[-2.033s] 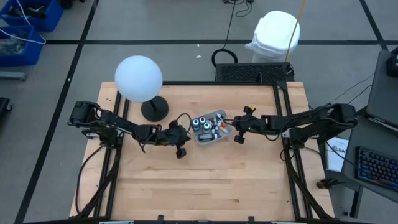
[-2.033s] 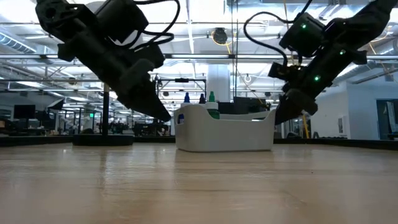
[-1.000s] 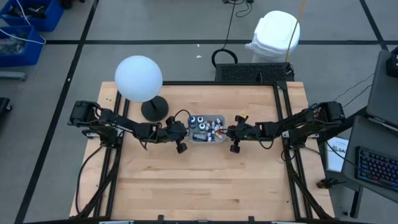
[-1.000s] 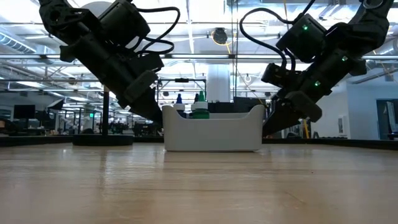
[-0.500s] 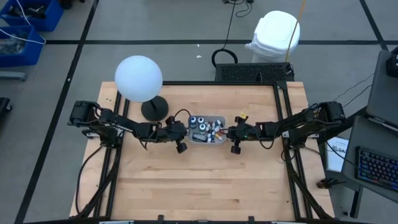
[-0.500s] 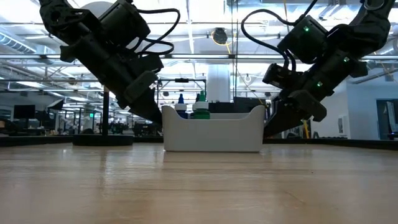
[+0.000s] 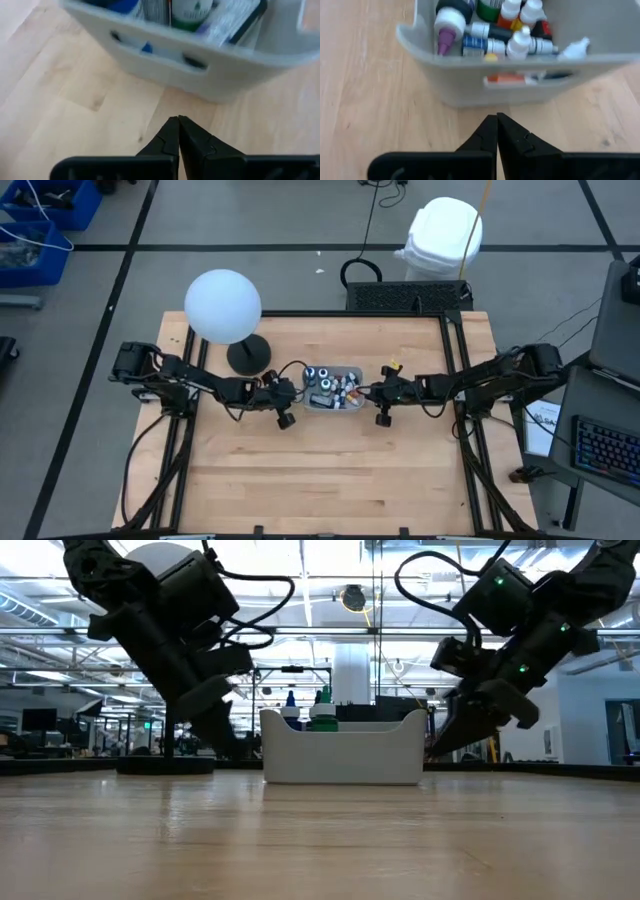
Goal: Pick & Place food coloring
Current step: Return to Home Position
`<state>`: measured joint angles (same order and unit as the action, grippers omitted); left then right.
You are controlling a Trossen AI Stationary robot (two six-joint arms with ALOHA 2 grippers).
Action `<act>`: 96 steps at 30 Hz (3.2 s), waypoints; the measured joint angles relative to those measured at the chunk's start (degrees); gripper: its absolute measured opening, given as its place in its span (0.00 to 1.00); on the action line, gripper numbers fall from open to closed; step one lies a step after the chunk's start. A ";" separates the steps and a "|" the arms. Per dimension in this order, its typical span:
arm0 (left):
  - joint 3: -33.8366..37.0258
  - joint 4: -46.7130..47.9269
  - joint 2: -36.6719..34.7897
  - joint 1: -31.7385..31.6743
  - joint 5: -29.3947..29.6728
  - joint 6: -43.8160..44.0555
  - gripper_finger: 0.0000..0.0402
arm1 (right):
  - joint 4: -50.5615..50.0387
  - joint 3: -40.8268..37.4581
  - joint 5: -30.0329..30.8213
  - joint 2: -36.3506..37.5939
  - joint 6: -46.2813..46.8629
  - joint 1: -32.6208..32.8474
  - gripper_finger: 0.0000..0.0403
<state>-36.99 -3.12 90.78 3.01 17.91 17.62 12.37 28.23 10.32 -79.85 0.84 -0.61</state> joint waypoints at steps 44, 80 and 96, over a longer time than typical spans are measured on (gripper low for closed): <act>27.52 -16.43 -59.71 25.93 23.95 -34.01 0.01 | 7.96 -22.91 -20.70 57.78 -5.94 -14.15 0.00; 27.52 3.21 -88.21 3.34 -10.02 -46.25 0.00 | -1.75 -21.44 -14.60 68.35 -8.27 -5.35 0.00; 34.56 5.14 -90.48 3.32 -8.25 -41.23 0.00 | -4.94 -25.49 -4.81 79.74 -7.24 1.46 0.00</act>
<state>-2.43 2.02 0.30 6.33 9.66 -23.61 7.44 2.74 5.51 -0.11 -6.40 0.85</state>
